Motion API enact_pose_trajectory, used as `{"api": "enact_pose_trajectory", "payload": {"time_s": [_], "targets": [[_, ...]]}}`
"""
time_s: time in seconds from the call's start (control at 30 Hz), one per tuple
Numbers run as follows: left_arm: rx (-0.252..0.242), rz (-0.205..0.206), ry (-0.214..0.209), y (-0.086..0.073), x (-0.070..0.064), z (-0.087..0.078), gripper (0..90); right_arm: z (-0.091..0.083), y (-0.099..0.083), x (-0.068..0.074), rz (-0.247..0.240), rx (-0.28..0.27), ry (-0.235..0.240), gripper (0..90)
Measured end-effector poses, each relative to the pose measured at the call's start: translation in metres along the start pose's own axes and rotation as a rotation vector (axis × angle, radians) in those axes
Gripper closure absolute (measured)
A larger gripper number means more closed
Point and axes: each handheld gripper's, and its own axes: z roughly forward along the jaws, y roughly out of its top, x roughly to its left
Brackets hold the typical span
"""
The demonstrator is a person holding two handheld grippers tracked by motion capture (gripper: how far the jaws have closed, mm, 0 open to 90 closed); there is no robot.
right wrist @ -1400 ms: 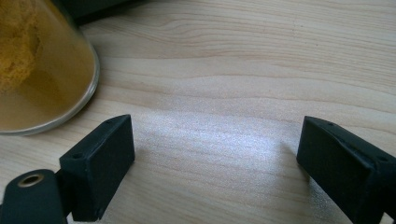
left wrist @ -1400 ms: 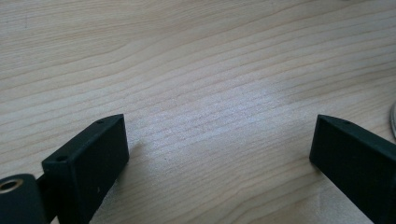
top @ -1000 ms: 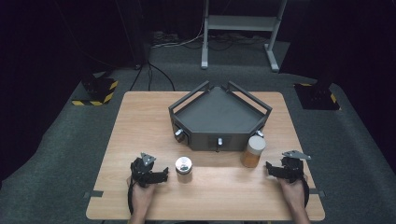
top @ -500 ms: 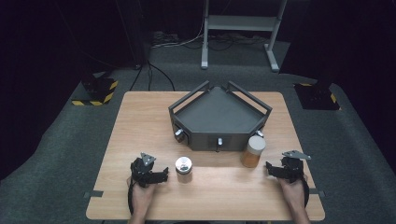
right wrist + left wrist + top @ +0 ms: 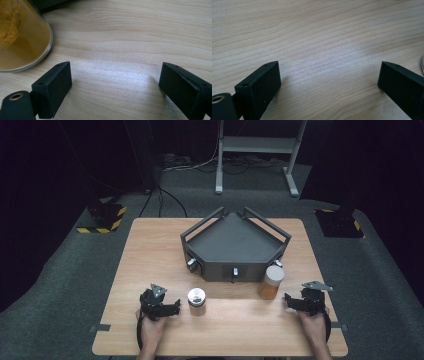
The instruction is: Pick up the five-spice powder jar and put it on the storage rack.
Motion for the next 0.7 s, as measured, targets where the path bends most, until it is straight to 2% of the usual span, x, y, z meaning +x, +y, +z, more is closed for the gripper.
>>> {"api": "enact_pose_trajectory", "payload": {"time_s": [0.7], "targets": [[0.011,0.006,-0.009,0.0024,0.0007,0.0012,1.8,0.0,0.0,0.0,0.0,0.0,0.0,11.2]]}}
